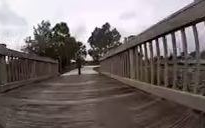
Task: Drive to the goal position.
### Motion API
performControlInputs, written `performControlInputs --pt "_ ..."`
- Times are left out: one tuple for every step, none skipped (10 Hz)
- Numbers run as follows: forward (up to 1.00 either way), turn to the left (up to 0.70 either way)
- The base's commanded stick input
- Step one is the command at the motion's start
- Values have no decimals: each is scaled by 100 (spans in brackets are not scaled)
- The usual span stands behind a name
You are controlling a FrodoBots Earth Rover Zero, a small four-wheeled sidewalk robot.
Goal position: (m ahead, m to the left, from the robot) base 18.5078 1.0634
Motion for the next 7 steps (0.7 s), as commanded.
performControlInputs --pt "85 0" --pt "85 24" --pt "85 34" --pt "85 34" --pt "85 30" --pt "85 17" --pt "85 3"
